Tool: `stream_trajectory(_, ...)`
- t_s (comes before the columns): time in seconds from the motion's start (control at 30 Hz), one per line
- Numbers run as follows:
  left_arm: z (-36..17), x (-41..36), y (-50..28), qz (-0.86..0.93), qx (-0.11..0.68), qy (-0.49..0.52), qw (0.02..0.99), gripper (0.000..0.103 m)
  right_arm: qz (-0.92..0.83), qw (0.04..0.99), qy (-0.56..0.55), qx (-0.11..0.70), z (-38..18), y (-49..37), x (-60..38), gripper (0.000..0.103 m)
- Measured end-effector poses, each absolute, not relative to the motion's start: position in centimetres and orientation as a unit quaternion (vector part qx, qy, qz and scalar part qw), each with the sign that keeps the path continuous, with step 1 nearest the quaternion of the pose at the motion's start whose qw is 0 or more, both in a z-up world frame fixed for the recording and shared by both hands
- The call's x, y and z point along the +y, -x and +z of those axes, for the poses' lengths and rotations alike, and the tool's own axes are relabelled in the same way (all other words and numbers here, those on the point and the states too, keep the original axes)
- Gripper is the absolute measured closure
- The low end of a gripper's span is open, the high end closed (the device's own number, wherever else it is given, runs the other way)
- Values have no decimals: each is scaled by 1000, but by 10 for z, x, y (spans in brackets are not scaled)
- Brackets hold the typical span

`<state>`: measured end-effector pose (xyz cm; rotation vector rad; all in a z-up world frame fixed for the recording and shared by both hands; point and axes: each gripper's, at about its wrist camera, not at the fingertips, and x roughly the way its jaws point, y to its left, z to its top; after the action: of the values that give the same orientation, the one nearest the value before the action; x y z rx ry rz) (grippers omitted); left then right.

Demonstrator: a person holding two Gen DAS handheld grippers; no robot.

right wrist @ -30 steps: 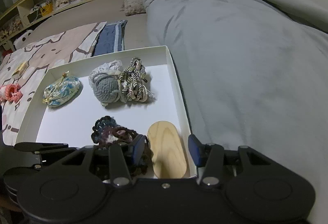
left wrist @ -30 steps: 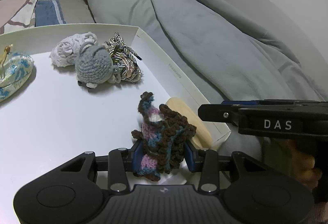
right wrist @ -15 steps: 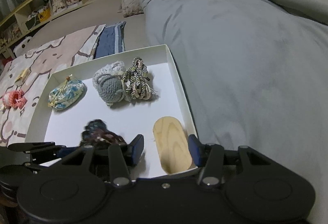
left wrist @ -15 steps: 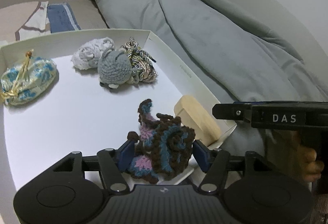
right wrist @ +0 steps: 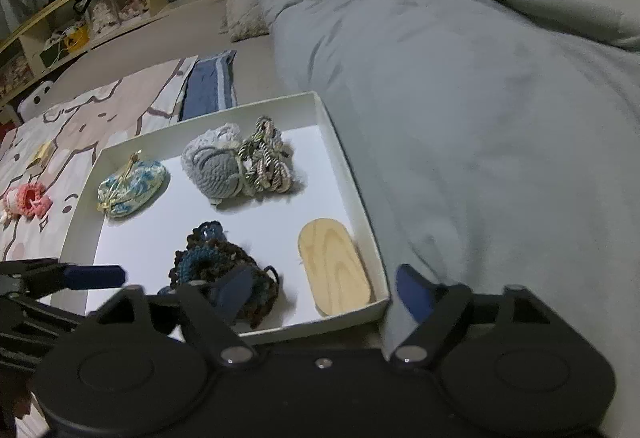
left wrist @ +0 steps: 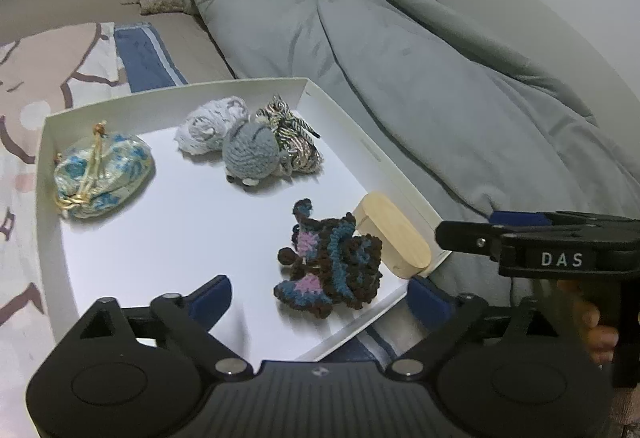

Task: Organize objects
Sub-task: 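Lower the crochet toy and wooden block into the box and open both tools, then withdraw both tools from the box toward the pink crochet doll and yellow box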

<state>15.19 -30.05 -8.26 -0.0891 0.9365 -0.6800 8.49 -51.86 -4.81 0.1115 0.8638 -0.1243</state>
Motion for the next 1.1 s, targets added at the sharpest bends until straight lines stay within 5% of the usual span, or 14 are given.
stream_trajectory(0.5,-53,-270,-137,-296,424,36,855,0,-76,916,-40,393,-21,-50,-509,1)
stream_trajectory(1.1,-23,-239,-121,-252,397,17,882,0,-89,919,-46,381,-5,-23,-494,0)
